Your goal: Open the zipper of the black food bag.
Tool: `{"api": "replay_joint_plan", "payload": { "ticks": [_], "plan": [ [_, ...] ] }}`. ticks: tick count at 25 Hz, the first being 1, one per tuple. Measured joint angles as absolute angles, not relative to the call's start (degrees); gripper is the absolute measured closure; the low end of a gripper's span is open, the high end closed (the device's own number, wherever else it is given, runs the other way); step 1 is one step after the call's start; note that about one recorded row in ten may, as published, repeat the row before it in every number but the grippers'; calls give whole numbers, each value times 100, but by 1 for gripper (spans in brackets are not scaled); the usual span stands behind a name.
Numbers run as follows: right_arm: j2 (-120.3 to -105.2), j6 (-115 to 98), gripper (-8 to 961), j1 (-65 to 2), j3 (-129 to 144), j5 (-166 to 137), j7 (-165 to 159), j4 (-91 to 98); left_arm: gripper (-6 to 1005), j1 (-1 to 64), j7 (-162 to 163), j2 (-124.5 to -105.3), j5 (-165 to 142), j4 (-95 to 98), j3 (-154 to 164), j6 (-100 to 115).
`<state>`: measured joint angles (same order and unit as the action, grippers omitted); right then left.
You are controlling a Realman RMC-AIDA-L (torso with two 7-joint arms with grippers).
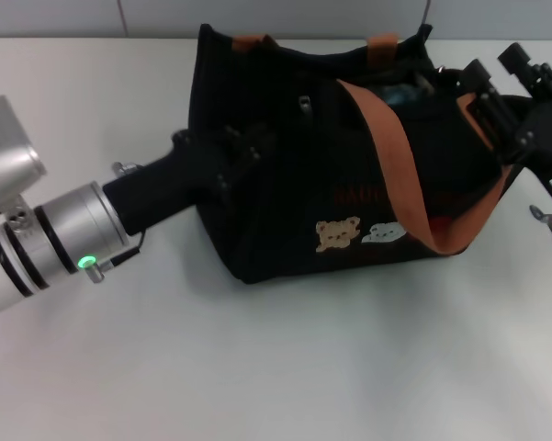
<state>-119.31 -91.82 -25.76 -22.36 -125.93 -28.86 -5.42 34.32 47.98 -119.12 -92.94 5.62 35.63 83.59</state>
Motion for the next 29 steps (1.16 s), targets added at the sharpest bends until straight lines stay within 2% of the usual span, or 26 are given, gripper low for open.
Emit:
{"api": "replay_joint_plan", "payload": {
  "ticks": [4, 7, 8, 9, 10, 11, 12, 13, 14, 16, 19, 23, 29],
  "plan": [
    [-11924, -9595, 346, -2571, -2326, -12593, -3257, -254, 836, 2959, 5045, -11849, -9287, 971, 2945, 9003],
    [-11869, -10144, 319, -2655, -2238, -12659, -3788, 170, 740, 2850, 5159, -11836, -9287, 1124, 2847, 9162],
    [-11839, -10330, 307, -2720, -2129, -12726, -3899, 347, 709, 2546, 5495, -11812, -9289, 1642, 2752, 9657],
    [-11755, -10880, 294, -2954, -1585, -12990, -4285, 867, 677, 2546, 5495, -11812, -9289, 1642, 2752, 9657],
    [-11755, -10880, 281, -2954, -1585, -12990, -4285, 867, 645, 2281, 5804, -11727, -9360, 2308, 2837, 10351],
    [-11718, -11125, 268, -3101, -1187, -13110, -4619, 1152, 550, 2281, 5804, -11727, -9360, 2308, 2837, 10351],
    [-11697, -11271, 252, -3205, -799, -13139, -4921, 1377, 455, 2119, 6110, -11473, -9500, 2862, 3186, 11107],
    [-11679, -11417, 236, -3297, -438, -13150, -5212, 1567, 429, 2119, 6110, -11473, -9500, 2862, 3186, 11107],
    [-11672, -11601, 220, -3408, 116, -13148, -5447, 1778, 403, 2083, 6229, -11345, -9524, 2952, 3405, 11308],
    [-11676, -11677, 189, -3448, 369, -13146, -5503, 1840, 350, 2061, 6303, -11252, -9526, 2961, 3699, 11351],
    [-11730, -11838, 141, -3576, 1055, -13142, -5631, 2012, 272, 2035, 6307, -11235, -9580, 2971, 3862, 11353],
    [-11800, -11827, 141, -3658, 1330, -13140, -5680, 2104, 167, 2050, 6314, -11280, -9835, 3033, 3894, 11371],
    [-11829, -11826, 141, -3702, 1340, -13126, -5687, 2164, 153, 2084, 6360, -11315, -9914, 3059, 3894, 11372]
  ]
}}
